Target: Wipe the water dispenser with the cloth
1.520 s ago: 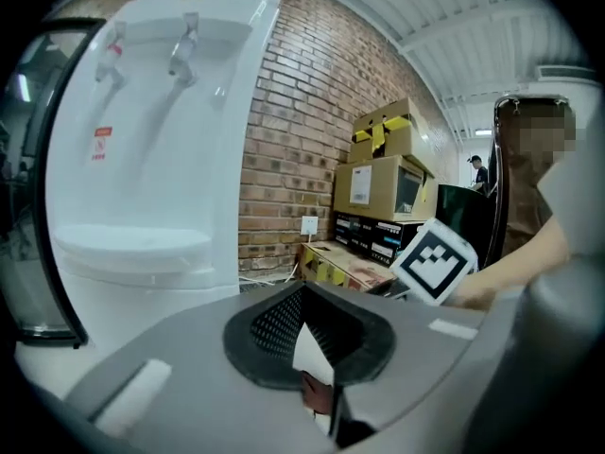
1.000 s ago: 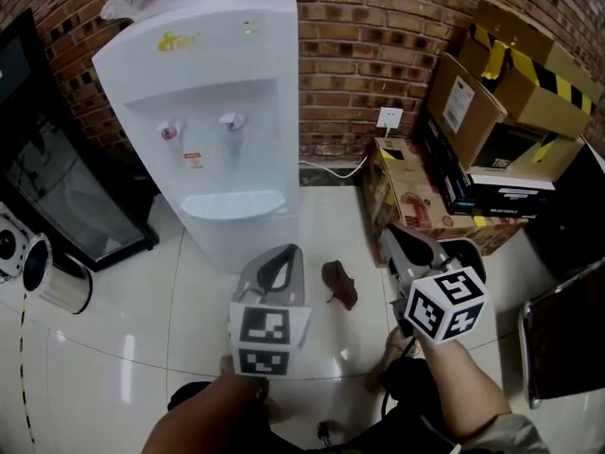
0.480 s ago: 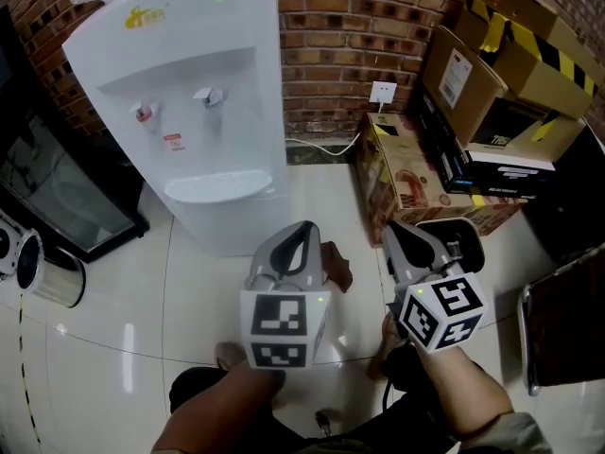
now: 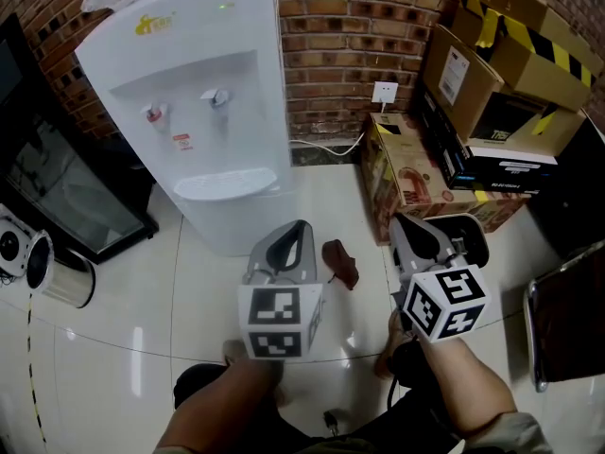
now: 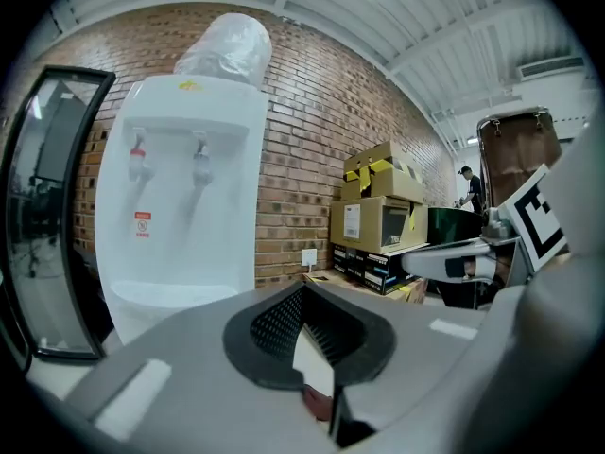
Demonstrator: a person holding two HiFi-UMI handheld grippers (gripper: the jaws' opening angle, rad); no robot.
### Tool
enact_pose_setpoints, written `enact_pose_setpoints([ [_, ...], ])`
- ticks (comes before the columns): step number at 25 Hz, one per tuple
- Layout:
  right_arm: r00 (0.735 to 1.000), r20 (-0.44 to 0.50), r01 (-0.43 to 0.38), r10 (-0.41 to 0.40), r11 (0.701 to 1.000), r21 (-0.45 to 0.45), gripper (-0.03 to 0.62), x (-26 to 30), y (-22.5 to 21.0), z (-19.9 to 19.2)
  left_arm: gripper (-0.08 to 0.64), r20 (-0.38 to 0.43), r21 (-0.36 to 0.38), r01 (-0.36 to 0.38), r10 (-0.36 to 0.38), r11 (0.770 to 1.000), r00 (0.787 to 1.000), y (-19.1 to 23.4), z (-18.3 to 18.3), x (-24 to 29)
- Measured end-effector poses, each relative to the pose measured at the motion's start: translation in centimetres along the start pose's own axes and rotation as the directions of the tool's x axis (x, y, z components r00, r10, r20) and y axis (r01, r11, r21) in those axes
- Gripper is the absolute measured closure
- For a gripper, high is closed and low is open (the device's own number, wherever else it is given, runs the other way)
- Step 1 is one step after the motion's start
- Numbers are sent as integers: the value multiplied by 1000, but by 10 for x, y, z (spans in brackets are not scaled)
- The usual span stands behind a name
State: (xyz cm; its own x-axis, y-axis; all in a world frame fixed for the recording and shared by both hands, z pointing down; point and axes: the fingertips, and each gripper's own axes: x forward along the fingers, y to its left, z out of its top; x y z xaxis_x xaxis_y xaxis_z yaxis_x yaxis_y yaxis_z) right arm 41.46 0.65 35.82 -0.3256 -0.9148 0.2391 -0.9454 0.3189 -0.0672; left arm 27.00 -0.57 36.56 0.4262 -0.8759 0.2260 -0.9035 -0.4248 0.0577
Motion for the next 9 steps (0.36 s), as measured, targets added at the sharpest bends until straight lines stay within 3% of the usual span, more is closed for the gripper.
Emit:
enact_pose_setpoints([
  [9,1000,12,18,-18,1000,-8,581,-14,-1,0,560,7,10,-2,2,1000,1000,-6,3,-8],
])
